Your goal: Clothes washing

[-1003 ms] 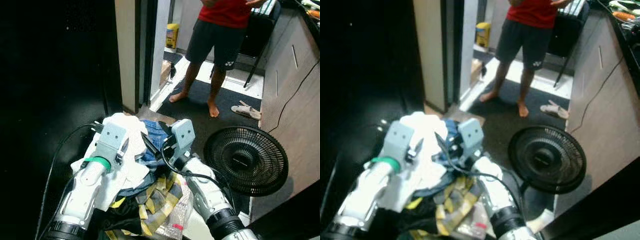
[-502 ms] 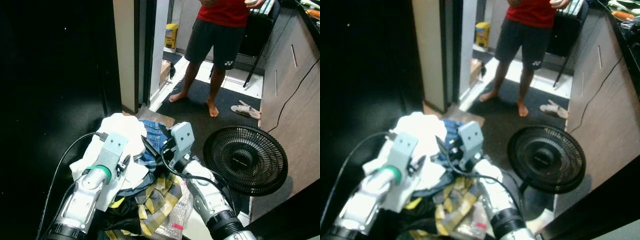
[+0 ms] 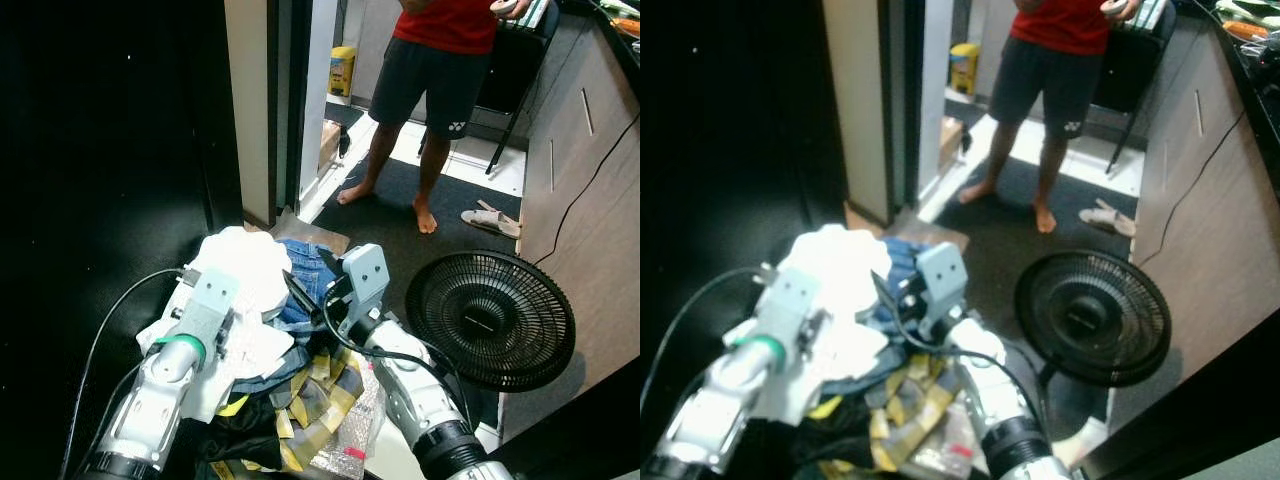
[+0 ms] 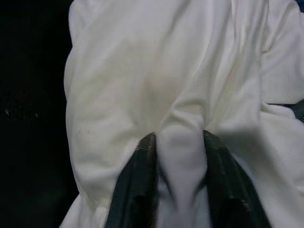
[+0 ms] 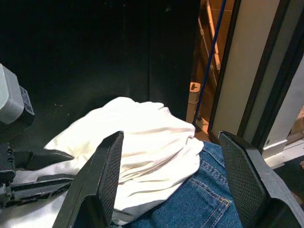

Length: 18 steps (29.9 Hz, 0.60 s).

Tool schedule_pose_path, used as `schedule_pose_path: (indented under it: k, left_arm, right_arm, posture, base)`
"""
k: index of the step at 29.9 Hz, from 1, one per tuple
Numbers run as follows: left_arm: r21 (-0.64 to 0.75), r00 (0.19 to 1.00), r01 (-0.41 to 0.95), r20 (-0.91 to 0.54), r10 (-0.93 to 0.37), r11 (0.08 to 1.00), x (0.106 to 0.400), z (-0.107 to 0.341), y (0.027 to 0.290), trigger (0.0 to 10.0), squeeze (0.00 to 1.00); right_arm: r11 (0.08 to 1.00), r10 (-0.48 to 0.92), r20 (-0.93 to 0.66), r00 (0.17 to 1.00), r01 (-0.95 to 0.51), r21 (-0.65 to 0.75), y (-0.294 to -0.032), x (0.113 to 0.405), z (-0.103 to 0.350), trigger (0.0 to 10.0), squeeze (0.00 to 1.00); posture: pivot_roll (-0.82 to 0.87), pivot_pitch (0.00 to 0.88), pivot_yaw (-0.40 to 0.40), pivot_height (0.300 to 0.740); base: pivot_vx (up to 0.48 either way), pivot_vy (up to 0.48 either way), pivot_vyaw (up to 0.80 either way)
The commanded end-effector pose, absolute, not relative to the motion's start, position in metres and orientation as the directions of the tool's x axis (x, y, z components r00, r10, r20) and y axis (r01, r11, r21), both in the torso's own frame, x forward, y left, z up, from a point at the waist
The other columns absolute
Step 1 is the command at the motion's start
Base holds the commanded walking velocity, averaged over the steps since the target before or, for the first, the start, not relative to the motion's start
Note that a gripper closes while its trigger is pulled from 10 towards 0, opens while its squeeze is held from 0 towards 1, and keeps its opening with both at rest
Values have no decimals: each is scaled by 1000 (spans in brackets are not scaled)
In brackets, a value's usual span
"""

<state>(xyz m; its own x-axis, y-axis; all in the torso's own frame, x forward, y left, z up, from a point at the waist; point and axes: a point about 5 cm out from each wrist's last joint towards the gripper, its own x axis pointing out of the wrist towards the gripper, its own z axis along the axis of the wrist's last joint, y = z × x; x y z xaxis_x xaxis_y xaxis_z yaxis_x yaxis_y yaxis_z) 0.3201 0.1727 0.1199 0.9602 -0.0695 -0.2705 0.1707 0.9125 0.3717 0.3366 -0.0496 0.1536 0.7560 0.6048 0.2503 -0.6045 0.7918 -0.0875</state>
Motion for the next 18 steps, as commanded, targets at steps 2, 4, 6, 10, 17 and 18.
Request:
schedule_pose_path:
  k: [2,4,6,10,17,18]
  left_arm:
    - [375,949,180,-311,-60,909,315,111,173,0,0]
    - [374,948,182,-311,-62,910,314,110,172,0,0]
    - [372,949,181,-309,-63,910,313,111,172,0,0]
    - [362,954,183,-290,-77,914,311,114,170,0,0]
    - [264,961,266,8,-278,927,305,174,141,4039,0]
    - [264,961,266,8,-278,927,305,174,141,4039,0]
  right_arm:
    - [798,597,238,766,-597,-79,-52,335,147,10000,0]
    - [798,597,238,766,-597,-79,-52,335,147,10000,0]
    - [799,596,238,767,-596,-79,-52,335,147,10000,0]
    - [801,593,243,768,-593,-79,-53,335,148,10000,0]
    - [815,565,339,752,-574,-82,-58,335,175,10000,0]
    - [815,565,339,752,-574,-82,-58,335,175,10000,0]
  posture:
    - [64,96,6,740]
    - [63,96,6,740]
    - [63,96,6,740]
    - [63,97,6,740]
    - [64,96,6,740]
    - [64,96,6,740]
  base:
    - [0,0,0]
    - [0,0,0]
    - [0,0,0]
    - [0,0,0]
    - [0,0,0]
    - [0,0,0]
